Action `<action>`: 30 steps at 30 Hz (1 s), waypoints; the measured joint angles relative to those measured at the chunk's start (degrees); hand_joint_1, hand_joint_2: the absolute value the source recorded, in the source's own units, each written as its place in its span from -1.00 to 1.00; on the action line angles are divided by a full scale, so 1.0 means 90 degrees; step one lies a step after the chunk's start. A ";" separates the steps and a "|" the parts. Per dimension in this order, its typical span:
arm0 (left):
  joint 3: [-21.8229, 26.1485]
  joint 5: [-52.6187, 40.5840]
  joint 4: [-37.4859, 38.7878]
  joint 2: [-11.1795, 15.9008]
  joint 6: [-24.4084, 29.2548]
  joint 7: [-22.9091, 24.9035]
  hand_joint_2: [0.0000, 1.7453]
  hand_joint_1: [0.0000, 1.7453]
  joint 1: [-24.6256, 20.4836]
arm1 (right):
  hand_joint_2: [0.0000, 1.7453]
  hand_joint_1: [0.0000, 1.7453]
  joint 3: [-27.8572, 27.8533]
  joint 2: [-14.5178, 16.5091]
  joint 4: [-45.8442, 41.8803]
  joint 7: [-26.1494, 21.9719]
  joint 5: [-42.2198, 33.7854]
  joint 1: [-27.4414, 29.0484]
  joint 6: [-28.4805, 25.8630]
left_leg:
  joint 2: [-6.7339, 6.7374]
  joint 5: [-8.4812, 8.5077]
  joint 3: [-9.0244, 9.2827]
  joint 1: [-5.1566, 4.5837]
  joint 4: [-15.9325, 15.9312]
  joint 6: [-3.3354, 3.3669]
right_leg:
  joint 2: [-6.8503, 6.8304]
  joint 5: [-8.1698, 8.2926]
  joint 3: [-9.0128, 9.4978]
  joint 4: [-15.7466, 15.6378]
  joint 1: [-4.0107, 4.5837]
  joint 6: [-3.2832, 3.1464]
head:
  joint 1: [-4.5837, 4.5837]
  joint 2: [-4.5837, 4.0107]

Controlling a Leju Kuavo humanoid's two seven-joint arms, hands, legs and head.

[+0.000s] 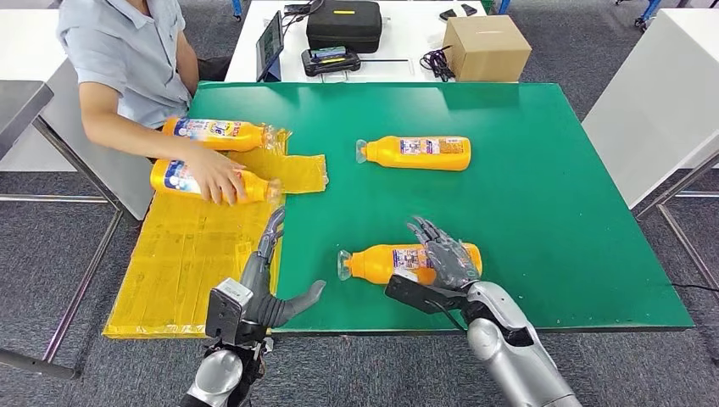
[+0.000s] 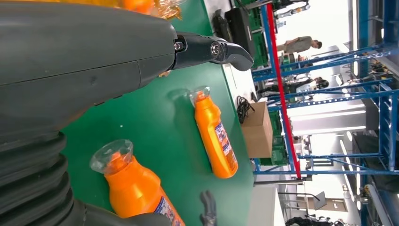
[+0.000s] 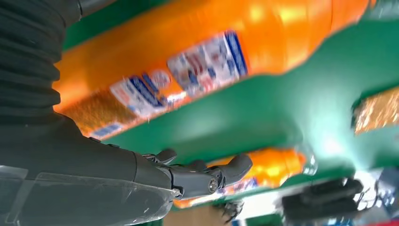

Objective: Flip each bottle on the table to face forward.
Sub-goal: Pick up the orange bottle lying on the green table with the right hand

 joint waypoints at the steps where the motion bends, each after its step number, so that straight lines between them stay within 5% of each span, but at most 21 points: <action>1: -0.0002 0.0016 0.0000 0.0000 -0.0032 0.0013 1.00 -1.00 0.0000 | 1.00 -1.00 0.0080 -0.0084 -0.0005 0.0011 -0.0048 -0.0032 0.0082 | 0.0000 0.0000 0.0000 -0.0001 0.0000 0.0000 | 0.0000 0.0000 0.0000 0.0000 0.0000 0.0000 | -0.0001 0.0000; 15: -0.0041 0.0064 -0.0002 0.0000 -0.0170 0.0042 1.00 -1.00 0.0004 | 1.00 -1.00 0.0801 -0.1081 -0.0245 0.0454 0.0262 -0.0446 0.0229 | -0.0001 0.0000 -0.0002 -0.0002 0.0002 0.0001 | -0.0001 0.0000 0.0000 0.0000 -0.0001 0.0001 | -0.0001 0.0000; 30: -0.0046 0.0181 -0.0013 0.0002 -0.0319 0.0106 1.00 -1.00 0.0027 | 1.00 -1.00 0.1127 -0.1581 -0.0309 0.0679 0.0002 -0.0807 0.0752 | -0.0001 0.0000 -0.0001 -0.0004 0.0002 0.0001 | -0.0001 0.0001 0.0000 0.0000 -0.0003 0.0001 | -0.0002 0.0000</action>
